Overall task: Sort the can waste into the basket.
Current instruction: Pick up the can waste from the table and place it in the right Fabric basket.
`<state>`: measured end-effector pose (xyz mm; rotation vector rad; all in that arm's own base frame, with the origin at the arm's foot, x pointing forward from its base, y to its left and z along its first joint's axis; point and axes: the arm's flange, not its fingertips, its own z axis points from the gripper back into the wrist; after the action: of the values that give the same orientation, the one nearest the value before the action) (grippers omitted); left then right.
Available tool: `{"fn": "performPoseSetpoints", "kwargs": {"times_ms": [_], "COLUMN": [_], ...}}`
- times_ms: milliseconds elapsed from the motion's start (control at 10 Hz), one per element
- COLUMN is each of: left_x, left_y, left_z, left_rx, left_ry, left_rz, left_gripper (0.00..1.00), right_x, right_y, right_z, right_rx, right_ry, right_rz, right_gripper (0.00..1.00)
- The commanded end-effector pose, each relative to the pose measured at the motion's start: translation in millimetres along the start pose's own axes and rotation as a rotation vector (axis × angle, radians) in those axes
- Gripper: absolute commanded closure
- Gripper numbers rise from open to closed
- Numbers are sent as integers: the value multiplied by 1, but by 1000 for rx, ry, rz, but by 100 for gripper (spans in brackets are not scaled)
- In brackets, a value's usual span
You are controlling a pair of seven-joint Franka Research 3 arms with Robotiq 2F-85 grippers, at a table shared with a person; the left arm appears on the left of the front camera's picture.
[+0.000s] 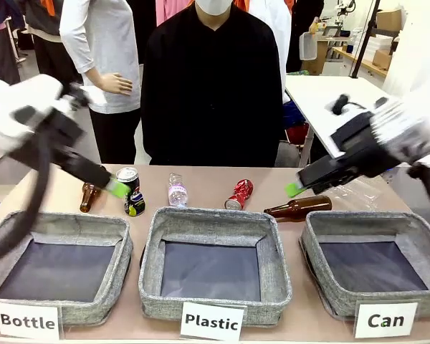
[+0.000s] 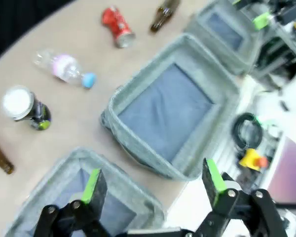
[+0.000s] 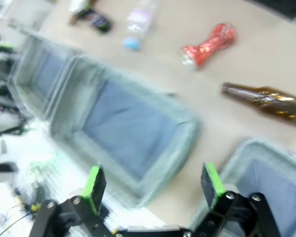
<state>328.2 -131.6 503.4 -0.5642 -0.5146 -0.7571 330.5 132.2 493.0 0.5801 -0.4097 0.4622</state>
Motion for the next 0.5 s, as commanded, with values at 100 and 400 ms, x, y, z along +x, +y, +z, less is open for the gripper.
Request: {"fn": "performPoseSetpoints", "kwargs": {"times_ms": [100,400], "left_x": [-88,-176], "left_y": [53,142], "left_z": [72,129], "left_rx": [-167,-358], "left_ry": [-21,-374], "left_rz": [-19,241], "left_gripper": [0,0], "right_x": [-56,-126], "right_y": [-42,-111], "right_z": [69,103], "right_rx": [256,372], "right_ry": [-58,-291], "right_rz": [-23,-233], "right_gripper": [0,0]}}
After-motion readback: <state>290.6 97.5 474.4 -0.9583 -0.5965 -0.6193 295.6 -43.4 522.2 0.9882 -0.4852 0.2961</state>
